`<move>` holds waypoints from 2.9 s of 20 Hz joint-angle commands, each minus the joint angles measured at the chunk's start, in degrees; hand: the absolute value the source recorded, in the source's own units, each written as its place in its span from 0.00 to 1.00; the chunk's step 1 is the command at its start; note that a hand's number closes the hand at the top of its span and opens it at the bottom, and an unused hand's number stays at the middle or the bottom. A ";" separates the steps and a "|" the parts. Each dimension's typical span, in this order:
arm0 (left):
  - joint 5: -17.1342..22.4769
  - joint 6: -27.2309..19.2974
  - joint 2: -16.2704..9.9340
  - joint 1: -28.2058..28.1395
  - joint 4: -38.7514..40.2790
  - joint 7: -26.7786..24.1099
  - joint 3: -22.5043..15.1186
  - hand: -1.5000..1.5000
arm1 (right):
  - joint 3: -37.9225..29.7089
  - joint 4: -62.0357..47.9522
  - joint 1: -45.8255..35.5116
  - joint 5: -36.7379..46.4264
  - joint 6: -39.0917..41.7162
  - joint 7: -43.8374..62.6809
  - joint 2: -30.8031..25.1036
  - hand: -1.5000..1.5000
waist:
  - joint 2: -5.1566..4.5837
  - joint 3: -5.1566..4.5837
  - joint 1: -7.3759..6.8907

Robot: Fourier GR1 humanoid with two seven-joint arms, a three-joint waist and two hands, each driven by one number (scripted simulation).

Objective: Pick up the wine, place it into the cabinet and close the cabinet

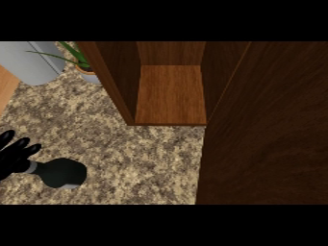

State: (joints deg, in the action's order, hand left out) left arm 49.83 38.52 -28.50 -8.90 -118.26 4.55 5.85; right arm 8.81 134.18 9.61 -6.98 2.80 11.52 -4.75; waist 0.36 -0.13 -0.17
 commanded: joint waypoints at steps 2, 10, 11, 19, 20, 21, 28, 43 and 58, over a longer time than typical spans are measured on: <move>19.40 3.83 -12.32 -3.04 0.04 4.08 8.16 0.00 | 6.63 9.80 2.24 2.48 -2.50 8.53 0.93 0.00 | -0.03 0.09 -0.20; 30.03 4.59 -17.50 -5.79 2.31 9.20 15.42 0.00 | 8.30 16.13 -2.06 5.32 -5.48 18.16 0.13 0.00 | -0.24 0.10 -0.05; 33.48 5.52 -19.45 -7.01 1.51 10.40 18.19 0.00 | 11.57 13.24 -2.04 8.60 -6.57 16.23 1.77 0.00 | -0.19 0.11 -0.24; 31.76 3.22 -18.36 -6.79 1.23 13.95 19.47 0.00 | 12.51 19.59 -3.00 8.99 -9.63 23.38 -0.92 0.00 | -0.12 0.11 0.31; 31.06 6.08 -16.97 -6.52 3.11 14.24 17.85 0.00 | 16.48 19.32 -6.82 12.48 -12.03 26.03 1.08 0.00 | -0.13 0.03 0.33; 30.63 6.50 -15.73 -6.90 3.69 13.99 19.22 0.00 | 16.80 19.16 -3.58 11.93 -12.30 22.96 1.25 0.00 | -0.09 0.07 0.39; 21.40 5.46 -10.13 0.21 7.74 14.67 12.74 0.00 | 14.27 16.75 -8.80 11.32 -13.81 25.60 -1.14 0.00 | -0.39 0.04 1.22; 7.89 10.22 -0.98 4.89 15.62 14.23 11.81 0.00 | 20.17 21.29 -13.04 16.51 -20.52 32.48 -4.11 0.00 | -0.07 0.01 1.19; -21.02 25.70 11.21 8.01 31.49 -0.11 19.67 0.00 | 22.85 20.57 -11.63 16.29 -23.74 29.46 -8.52 0.00 | -0.12 0.00 1.24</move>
State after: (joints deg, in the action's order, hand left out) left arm 36.71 59.84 -20.31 -2.12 -89.19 7.96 23.95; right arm 30.45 143.85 -4.77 3.76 -20.83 37.13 -11.20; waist 0.24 -0.14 1.07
